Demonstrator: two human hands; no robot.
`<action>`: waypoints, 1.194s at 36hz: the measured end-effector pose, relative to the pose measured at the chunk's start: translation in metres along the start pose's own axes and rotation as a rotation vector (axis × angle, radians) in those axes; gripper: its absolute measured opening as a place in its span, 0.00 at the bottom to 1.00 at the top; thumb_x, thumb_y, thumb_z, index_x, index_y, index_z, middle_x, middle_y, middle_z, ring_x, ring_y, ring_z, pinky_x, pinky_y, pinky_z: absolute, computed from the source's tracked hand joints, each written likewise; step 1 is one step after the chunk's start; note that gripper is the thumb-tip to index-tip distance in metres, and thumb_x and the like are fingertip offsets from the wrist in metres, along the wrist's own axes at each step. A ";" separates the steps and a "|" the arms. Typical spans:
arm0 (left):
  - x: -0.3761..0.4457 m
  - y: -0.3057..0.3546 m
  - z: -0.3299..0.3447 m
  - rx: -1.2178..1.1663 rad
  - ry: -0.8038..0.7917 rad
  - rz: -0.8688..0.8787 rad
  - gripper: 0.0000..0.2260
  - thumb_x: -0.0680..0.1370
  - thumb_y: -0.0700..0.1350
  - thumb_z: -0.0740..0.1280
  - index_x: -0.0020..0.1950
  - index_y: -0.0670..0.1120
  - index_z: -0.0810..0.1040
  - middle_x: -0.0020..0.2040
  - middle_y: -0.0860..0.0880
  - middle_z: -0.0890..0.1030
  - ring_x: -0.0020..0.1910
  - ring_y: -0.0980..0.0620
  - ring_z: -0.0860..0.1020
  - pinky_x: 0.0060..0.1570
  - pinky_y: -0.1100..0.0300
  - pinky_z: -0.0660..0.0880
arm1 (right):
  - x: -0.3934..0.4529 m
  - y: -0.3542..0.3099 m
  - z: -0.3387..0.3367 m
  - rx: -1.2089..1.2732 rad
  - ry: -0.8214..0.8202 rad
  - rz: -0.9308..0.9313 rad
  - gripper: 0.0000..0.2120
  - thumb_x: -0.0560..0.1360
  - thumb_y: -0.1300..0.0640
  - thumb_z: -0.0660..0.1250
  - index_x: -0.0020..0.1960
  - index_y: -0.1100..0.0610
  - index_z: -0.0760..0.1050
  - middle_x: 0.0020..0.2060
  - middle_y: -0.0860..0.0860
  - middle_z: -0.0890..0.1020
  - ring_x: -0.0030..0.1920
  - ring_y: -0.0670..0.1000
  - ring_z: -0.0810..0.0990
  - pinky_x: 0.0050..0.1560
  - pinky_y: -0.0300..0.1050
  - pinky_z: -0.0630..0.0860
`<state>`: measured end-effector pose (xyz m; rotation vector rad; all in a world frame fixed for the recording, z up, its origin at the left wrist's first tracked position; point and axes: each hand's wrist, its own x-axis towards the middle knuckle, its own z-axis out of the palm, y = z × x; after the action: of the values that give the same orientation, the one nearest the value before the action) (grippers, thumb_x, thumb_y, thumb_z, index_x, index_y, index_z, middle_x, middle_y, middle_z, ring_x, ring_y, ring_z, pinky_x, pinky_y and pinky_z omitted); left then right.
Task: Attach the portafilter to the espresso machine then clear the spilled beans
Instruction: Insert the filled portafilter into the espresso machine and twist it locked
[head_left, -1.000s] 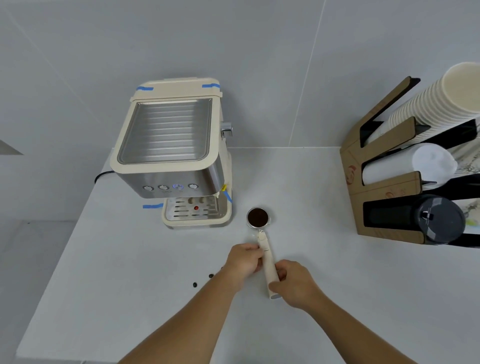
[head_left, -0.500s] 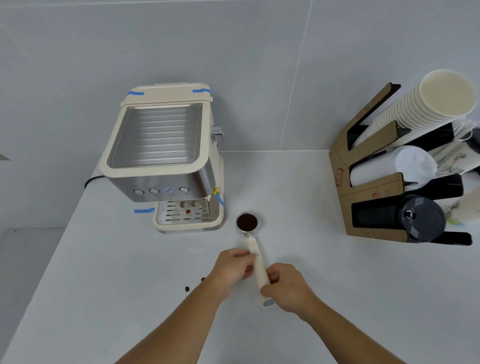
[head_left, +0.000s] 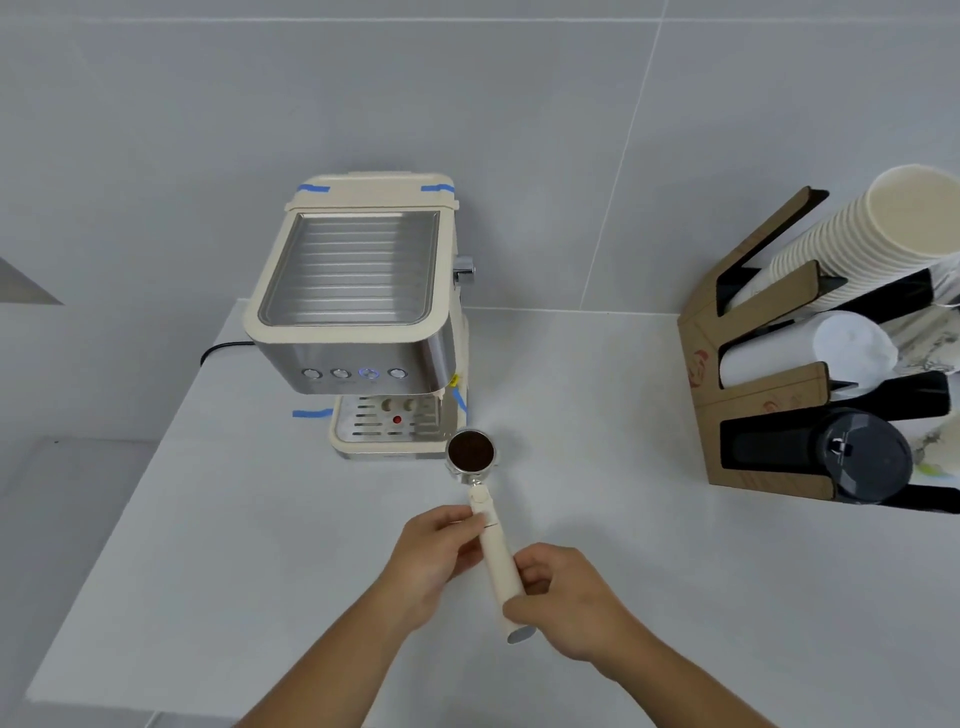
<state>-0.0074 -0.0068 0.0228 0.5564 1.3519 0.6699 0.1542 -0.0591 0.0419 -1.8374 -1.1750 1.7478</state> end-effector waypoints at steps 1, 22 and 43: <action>-0.003 0.001 -0.003 -0.009 0.001 0.006 0.06 0.76 0.39 0.70 0.50 0.38 0.82 0.46 0.40 0.84 0.46 0.46 0.83 0.47 0.58 0.80 | -0.001 -0.002 0.002 -0.001 -0.010 -0.008 0.13 0.67 0.67 0.71 0.51 0.61 0.79 0.42 0.54 0.81 0.35 0.46 0.81 0.34 0.37 0.80; -0.040 0.021 -0.074 -0.027 0.085 0.090 0.08 0.75 0.36 0.71 0.52 0.36 0.81 0.46 0.40 0.85 0.45 0.45 0.84 0.48 0.57 0.81 | -0.002 -0.041 0.059 0.014 -0.210 -0.027 0.15 0.71 0.59 0.72 0.57 0.49 0.79 0.47 0.51 0.85 0.42 0.46 0.83 0.39 0.38 0.81; -0.035 0.059 -0.120 0.240 0.025 0.107 0.07 0.75 0.41 0.72 0.52 0.43 0.83 0.47 0.44 0.86 0.46 0.49 0.85 0.45 0.59 0.82 | 0.026 -0.074 0.098 0.209 -0.376 0.032 0.22 0.68 0.62 0.74 0.60 0.61 0.76 0.51 0.62 0.84 0.48 0.53 0.85 0.45 0.49 0.82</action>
<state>-0.1356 0.0069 0.0714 0.8194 1.4434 0.6056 0.0352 -0.0236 0.0615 -1.4559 -1.0423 2.2093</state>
